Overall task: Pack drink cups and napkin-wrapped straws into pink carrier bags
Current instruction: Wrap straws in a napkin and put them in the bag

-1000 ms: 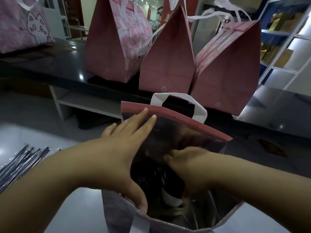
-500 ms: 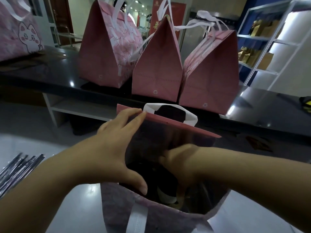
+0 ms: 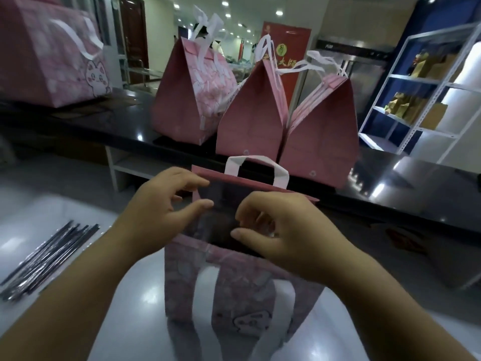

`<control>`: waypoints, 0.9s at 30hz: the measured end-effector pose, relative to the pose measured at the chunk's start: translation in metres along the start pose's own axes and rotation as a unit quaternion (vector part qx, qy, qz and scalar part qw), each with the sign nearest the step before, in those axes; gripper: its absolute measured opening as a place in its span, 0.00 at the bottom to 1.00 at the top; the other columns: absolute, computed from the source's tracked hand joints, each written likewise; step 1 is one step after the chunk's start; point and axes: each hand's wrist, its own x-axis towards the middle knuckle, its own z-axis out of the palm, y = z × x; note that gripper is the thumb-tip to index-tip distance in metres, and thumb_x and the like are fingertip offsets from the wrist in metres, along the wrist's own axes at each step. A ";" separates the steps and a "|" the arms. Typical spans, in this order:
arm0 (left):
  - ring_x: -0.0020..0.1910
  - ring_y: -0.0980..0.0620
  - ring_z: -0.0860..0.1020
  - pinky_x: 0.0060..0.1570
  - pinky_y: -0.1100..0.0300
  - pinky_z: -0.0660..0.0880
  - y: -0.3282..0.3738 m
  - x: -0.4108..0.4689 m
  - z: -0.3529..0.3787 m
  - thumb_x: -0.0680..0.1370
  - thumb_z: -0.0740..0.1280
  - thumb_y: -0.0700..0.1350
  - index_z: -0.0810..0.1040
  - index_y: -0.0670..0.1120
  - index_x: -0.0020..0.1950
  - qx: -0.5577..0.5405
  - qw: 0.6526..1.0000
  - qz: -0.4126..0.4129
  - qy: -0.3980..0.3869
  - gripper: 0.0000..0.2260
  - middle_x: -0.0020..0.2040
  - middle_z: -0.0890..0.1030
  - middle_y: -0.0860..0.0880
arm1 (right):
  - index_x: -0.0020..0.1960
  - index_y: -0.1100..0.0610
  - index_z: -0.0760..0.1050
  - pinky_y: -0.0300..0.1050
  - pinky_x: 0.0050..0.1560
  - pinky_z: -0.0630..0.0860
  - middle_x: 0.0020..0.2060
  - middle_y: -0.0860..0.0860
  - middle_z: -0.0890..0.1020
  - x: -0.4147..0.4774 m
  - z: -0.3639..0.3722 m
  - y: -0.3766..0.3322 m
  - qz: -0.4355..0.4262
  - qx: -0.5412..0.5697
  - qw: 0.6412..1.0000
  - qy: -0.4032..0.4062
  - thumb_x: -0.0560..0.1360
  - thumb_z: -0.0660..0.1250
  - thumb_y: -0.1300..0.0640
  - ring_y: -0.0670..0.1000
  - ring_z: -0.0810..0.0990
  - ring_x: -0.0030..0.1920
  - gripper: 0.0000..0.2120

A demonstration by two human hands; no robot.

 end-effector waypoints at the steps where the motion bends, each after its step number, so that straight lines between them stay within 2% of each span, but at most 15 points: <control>1: 0.52 0.64 0.75 0.47 0.69 0.73 0.003 -0.005 -0.003 0.71 0.68 0.60 0.76 0.53 0.56 -0.004 1.000 -0.012 0.007 0.17 0.51 0.77 0.58 | 0.49 0.48 0.76 0.41 0.43 0.79 0.41 0.42 0.80 -0.002 0.003 -0.005 0.007 0.042 0.999 0.024 0.73 0.69 0.47 0.43 0.78 0.42 0.07; 4: 0.51 0.67 0.75 0.42 0.76 0.71 0.010 -0.025 -0.015 0.70 0.68 0.61 0.75 0.60 0.52 -0.032 0.997 -0.060 0.039 0.13 0.49 0.76 0.63 | 0.47 0.47 0.77 0.34 0.40 0.77 0.38 0.41 0.80 -0.005 0.016 -0.021 0.026 0.162 0.982 0.092 0.72 0.70 0.50 0.41 0.79 0.41 0.05; 7: 0.49 0.68 0.77 0.38 0.77 0.72 0.011 -0.051 -0.027 0.68 0.67 0.56 0.75 0.60 0.50 -0.072 0.985 -0.127 0.091 0.11 0.47 0.79 0.62 | 0.45 0.50 0.77 0.30 0.39 0.75 0.37 0.43 0.80 -0.001 0.033 -0.039 0.037 0.247 0.960 0.126 0.72 0.71 0.52 0.40 0.79 0.41 0.05; 9: 0.46 0.68 0.78 0.37 0.76 0.73 0.007 -0.067 -0.034 0.68 0.68 0.54 0.76 0.58 0.48 -0.087 0.975 -0.158 0.129 0.10 0.42 0.82 0.59 | 0.46 0.50 0.77 0.31 0.40 0.75 0.38 0.43 0.80 0.004 0.046 -0.052 0.043 0.271 0.954 0.121 0.72 0.71 0.51 0.41 0.79 0.40 0.05; 13: 0.44 0.66 0.78 0.35 0.74 0.73 -0.020 -0.100 -0.048 0.71 0.72 0.52 0.78 0.57 0.45 -0.085 0.958 -0.218 0.166 0.05 0.45 0.80 0.63 | 0.45 0.46 0.75 0.32 0.40 0.77 0.37 0.41 0.78 0.018 0.073 -0.083 0.044 0.282 0.955 0.085 0.72 0.69 0.47 0.40 0.79 0.41 0.06; 15: 0.43 0.65 0.78 0.34 0.72 0.72 -0.040 -0.118 -0.053 0.70 0.71 0.54 0.78 0.57 0.45 -0.082 0.952 -0.249 0.155 0.06 0.42 0.82 0.59 | 0.46 0.45 0.75 0.35 0.39 0.79 0.38 0.40 0.78 0.027 0.088 -0.097 0.046 0.270 0.959 0.067 0.73 0.69 0.45 0.39 0.78 0.42 0.06; 17: 0.43 0.61 0.79 0.37 0.70 0.71 -0.064 -0.134 -0.056 0.71 0.70 0.55 0.78 0.56 0.45 -0.081 0.945 -0.288 0.133 0.06 0.41 0.81 0.57 | 0.47 0.43 0.74 0.37 0.39 0.79 0.39 0.39 0.78 0.037 0.106 -0.109 0.059 0.252 0.965 0.047 0.72 0.68 0.42 0.38 0.78 0.43 0.07; 19: 0.44 0.58 0.79 0.38 0.66 0.71 -0.092 -0.148 -0.059 0.74 0.70 0.51 0.77 0.57 0.45 -0.072 0.936 -0.329 0.105 0.03 0.43 0.81 0.56 | 0.47 0.42 0.73 0.37 0.41 0.79 0.41 0.38 0.78 0.050 0.126 -0.118 0.079 0.235 0.968 0.027 0.72 0.67 0.41 0.38 0.78 0.43 0.08; 21: 0.44 0.58 0.79 0.38 0.66 0.71 -0.119 -0.158 -0.063 0.74 0.69 0.49 0.77 0.57 0.45 -0.061 0.930 -0.353 0.080 0.03 0.43 0.81 0.56 | 0.48 0.43 0.74 0.42 0.43 0.80 0.42 0.38 0.79 0.062 0.148 -0.124 0.106 0.220 0.969 0.016 0.72 0.66 0.40 0.40 0.78 0.41 0.09; 25: 0.44 0.60 0.77 0.39 0.69 0.70 -0.169 -0.169 -0.070 0.74 0.70 0.47 0.78 0.54 0.46 -0.025 0.927 -0.371 0.049 0.03 0.44 0.80 0.56 | 0.49 0.46 0.75 0.47 0.46 0.79 0.44 0.40 0.79 0.084 0.195 -0.126 0.178 0.180 0.967 -0.017 0.73 0.67 0.41 0.42 0.78 0.41 0.10; 27: 0.45 0.58 0.77 0.42 0.66 0.71 -0.194 -0.170 -0.070 0.74 0.70 0.46 0.79 0.51 0.50 0.019 0.933 -0.358 0.036 0.06 0.46 0.78 0.56 | 0.49 0.46 0.75 0.48 0.48 0.78 0.44 0.40 0.79 0.091 0.216 -0.121 0.215 0.163 0.962 -0.033 0.73 0.66 0.41 0.43 0.78 0.43 0.11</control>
